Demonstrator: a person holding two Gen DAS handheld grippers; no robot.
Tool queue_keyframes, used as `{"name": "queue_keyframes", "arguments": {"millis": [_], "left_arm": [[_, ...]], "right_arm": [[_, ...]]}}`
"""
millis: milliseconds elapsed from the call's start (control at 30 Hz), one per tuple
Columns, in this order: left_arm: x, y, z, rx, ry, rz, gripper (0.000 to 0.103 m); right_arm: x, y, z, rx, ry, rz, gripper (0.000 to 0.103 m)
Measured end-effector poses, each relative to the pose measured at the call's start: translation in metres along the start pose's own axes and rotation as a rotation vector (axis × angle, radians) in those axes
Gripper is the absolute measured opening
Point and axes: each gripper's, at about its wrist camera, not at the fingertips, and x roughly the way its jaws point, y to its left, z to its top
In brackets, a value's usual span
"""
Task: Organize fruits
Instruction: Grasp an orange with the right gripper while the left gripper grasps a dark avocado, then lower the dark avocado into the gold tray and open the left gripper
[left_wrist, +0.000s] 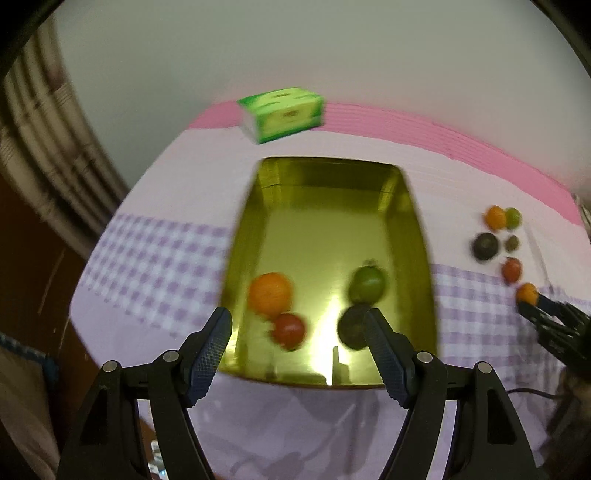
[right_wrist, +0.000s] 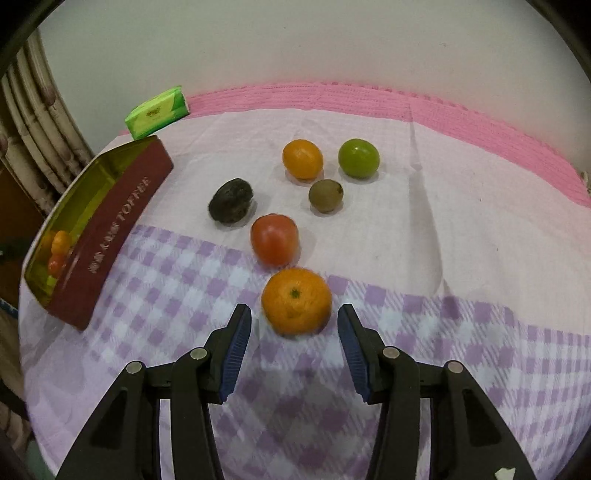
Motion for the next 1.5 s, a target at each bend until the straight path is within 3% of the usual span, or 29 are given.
{"name": "queue_keyframes", "arguments": {"millis": [67, 167, 467, 633, 1033, 1100, 1133, 1167, 1500], "left_arm": [[0.001, -0.017, 0.006, 0.031, -0.002, -0.031, 0.074], [0.006, -0.052, 0.017, 0.077, -0.001, -0.091, 0.074], [0.037, -0.146, 0.035, 0.226, 0.022, -0.199, 0.074], [0.064, -0.173, 0.042, 0.253, 0.055, -0.224, 0.074], [0.109, -0.202, 0.062, 0.254, 0.114, -0.274, 0.060], [0.116, -0.207, 0.064, 0.258, 0.122, -0.276, 0.054], [0.118, -0.210, 0.064, 0.269, 0.126, -0.276, 0.042], [0.119, -0.212, 0.064, 0.277, 0.130, -0.275, 0.038], [0.097, -0.189, 0.044, 0.265, 0.135, -0.231, 0.038]], "right_arm": [[0.002, 0.000, 0.001, -0.009, -0.015, 0.001, 0.037], [0.002, -0.003, 0.002, -0.024, -0.035, -0.015, 0.034], [0.003, -0.067, 0.020, 0.053, -0.111, -0.197, 0.034], [0.008, -0.080, 0.020, 0.041, -0.125, -0.204, 0.034], [0.011, -0.086, 0.019, 0.064, -0.121, -0.186, 0.037], [0.011, -0.086, 0.019, 0.065, -0.124, -0.185, 0.037], [0.011, -0.086, 0.019, 0.065, -0.124, -0.186, 0.037], [0.011, -0.085, 0.018, 0.065, -0.125, -0.186, 0.037], [0.010, -0.086, 0.014, 0.063, -0.135, -0.192, 0.037]]}}
